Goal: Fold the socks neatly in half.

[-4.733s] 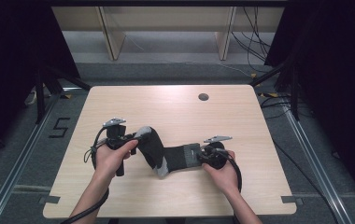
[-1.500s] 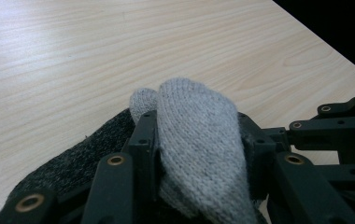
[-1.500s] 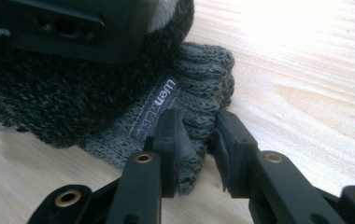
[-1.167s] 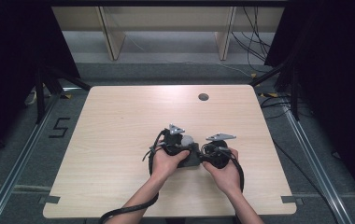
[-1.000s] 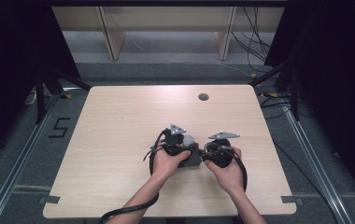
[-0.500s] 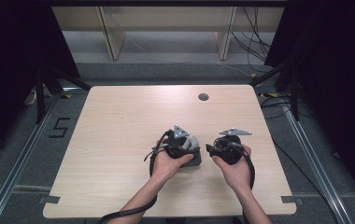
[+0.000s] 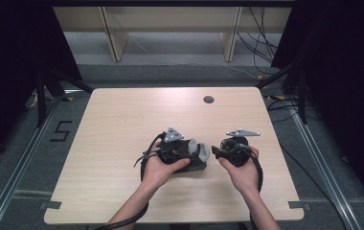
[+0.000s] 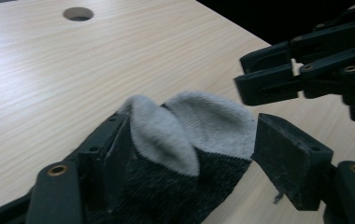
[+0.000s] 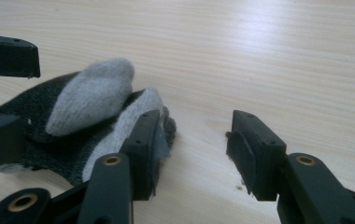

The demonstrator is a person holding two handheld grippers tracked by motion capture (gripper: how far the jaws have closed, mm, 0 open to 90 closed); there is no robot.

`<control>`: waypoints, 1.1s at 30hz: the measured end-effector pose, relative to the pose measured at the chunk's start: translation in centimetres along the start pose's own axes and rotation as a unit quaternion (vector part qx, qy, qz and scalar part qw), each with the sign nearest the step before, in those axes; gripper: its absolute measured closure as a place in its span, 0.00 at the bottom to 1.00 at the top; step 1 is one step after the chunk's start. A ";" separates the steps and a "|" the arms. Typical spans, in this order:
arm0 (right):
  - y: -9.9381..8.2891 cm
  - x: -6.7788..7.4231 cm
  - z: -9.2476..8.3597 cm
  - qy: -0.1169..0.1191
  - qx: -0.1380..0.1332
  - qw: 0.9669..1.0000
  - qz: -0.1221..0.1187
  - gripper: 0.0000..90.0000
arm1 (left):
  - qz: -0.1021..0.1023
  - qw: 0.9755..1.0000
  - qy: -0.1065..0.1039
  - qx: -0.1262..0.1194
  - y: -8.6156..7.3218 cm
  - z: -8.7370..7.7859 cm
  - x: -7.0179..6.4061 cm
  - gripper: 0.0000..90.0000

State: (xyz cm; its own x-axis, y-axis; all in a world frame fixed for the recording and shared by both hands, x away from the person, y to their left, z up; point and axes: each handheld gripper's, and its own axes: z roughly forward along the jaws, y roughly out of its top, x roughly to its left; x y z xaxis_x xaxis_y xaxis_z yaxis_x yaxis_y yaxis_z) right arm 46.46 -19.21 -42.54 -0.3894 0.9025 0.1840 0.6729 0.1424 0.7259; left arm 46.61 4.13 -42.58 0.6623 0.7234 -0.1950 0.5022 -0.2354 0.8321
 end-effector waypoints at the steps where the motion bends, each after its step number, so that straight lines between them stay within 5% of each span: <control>1: 0.1 0.0 0.0 0.003 -0.004 1.000 -0.008 0.62 | 0.000 1.000 0.003 0.009 0.0 -0.1 0.3 0.31; 9: 0.8 1.1 -0.6 0.063 -0.013 0.998 0.004 0.61 | -0.014 0.999 0.002 0.039 -0.7 1.5 0.8 0.35; 14: 0.5 1.6 0.9 0.051 0.034 0.998 0.006 0.73 | 0.008 0.999 0.002 0.054 -0.9 2.3 0.5 0.53; 15: 0.4 1.4 1.4 0.054 0.036 0.998 -0.014 0.81 | 0.006 0.998 0.002 0.058 -1.0 2.4 0.4 0.57; 17: 0.0 1.7 1.9 0.046 0.058 0.997 -0.015 0.88 | -0.001 0.998 -0.002 0.065 -1.0 2.6 0.5 0.65; 19: -0.4 1.9 2.3 0.047 0.066 0.997 -0.014 0.90 | 0.006 0.998 -0.015 0.067 -1.0 2.7 0.5 0.75; 20: -0.4 1.7 2.6 0.049 0.060 0.996 -0.033 0.90 | 0.010 0.998 -0.016 0.067 -1.0 2.6 0.5 0.81; 23: -0.6 2.0 2.7 0.041 0.073 0.996 -0.006 0.90 | 0.020 0.998 -0.020 0.060 -0.7 2.4 0.2 0.89; 27: -0.6 1.8 2.9 0.047 0.059 0.997 -0.030 0.90 | 0.031 0.998 -0.021 0.040 0.3 1.5 -0.1 0.90; 33: -0.7 1.7 3.2 0.043 0.063 0.997 -0.007 0.90 | 0.037 0.999 -0.034 0.014 1.7 0.3 -0.5 0.91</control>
State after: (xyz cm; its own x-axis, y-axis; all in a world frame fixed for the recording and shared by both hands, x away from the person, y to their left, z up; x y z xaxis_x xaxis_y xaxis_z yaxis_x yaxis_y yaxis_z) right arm 47.30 -16.45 -44.81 -0.4487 0.8625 0.2339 0.7379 0.2100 0.6414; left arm 47.29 3.21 -41.19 0.7342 0.6576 -0.1689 0.4652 -0.3061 0.8306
